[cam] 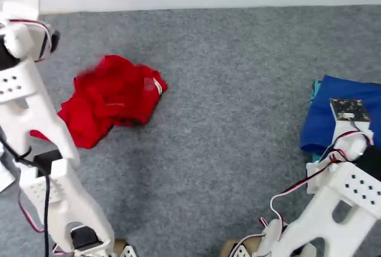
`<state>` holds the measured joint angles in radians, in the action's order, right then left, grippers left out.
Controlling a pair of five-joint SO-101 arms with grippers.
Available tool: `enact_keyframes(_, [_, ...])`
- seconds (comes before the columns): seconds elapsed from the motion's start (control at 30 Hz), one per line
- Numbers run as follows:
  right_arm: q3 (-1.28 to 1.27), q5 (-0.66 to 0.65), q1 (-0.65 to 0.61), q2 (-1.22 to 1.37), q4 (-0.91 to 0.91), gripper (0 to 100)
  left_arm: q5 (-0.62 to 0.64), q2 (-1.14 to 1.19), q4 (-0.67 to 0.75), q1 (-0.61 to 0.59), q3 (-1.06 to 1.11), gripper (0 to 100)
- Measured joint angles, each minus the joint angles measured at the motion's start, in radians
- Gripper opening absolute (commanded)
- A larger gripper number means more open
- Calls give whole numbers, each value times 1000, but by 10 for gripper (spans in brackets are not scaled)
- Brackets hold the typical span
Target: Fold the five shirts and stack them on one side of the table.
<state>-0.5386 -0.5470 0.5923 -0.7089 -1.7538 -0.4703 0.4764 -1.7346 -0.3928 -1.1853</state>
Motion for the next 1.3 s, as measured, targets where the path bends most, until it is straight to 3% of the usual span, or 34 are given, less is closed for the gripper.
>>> enact_keyframes(0.33, [0,0,0,0,0,9,-43,0,44,-143,371,232])
enact_keyframes(0.53, [0,0,0,0,0,9,-43,0,129,-152,560,234])
enact_keyframes(0.97, [-38,0,0,-5,0,9,-12,5,310,83,635,233])
enact_keyframes(1.13, [-84,0,0,-6,0,9,-17,107,325,161,637,231])
enact_keyframes(1.3, [-84,0,0,-6,0,9,-21,192,325,180,637,165])
